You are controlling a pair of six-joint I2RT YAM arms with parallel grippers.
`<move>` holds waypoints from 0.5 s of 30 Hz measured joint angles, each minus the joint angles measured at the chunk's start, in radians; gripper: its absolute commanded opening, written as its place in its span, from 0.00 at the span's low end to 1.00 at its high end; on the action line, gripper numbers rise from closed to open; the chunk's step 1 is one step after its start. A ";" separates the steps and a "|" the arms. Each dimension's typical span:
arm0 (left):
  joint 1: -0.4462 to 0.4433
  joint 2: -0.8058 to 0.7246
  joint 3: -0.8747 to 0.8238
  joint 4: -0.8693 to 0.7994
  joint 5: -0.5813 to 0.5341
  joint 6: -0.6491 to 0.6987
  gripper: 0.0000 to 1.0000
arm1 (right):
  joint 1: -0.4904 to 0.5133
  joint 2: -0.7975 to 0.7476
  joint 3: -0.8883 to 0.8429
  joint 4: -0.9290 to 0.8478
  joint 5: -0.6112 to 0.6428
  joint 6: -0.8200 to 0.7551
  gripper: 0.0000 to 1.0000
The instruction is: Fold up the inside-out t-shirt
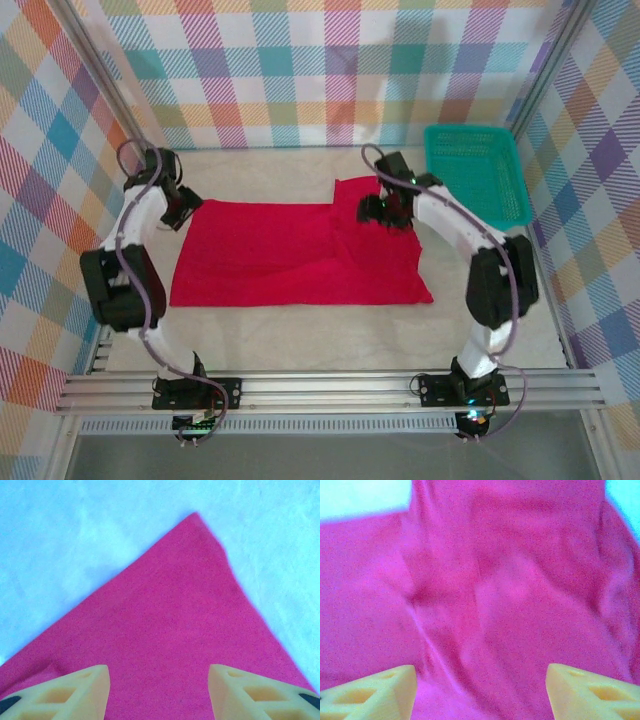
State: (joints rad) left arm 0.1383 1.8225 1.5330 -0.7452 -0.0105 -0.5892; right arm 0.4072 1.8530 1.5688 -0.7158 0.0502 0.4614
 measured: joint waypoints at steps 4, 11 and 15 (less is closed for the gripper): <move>0.000 0.256 0.242 -0.029 0.001 0.004 0.54 | -0.060 0.257 0.283 -0.011 0.040 -0.011 0.72; 0.000 0.540 0.542 -0.134 -0.003 0.008 0.54 | -0.132 0.609 0.710 -0.148 0.120 -0.029 0.77; 0.000 0.640 0.672 -0.172 -0.008 0.011 0.54 | -0.159 0.755 0.933 -0.224 0.140 -0.038 0.78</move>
State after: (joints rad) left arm 0.1383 2.4630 2.2051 -0.9173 -0.0181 -0.5777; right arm 0.2485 2.6076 2.5023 -0.9398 0.1905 0.4232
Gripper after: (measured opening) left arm 0.542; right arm 0.773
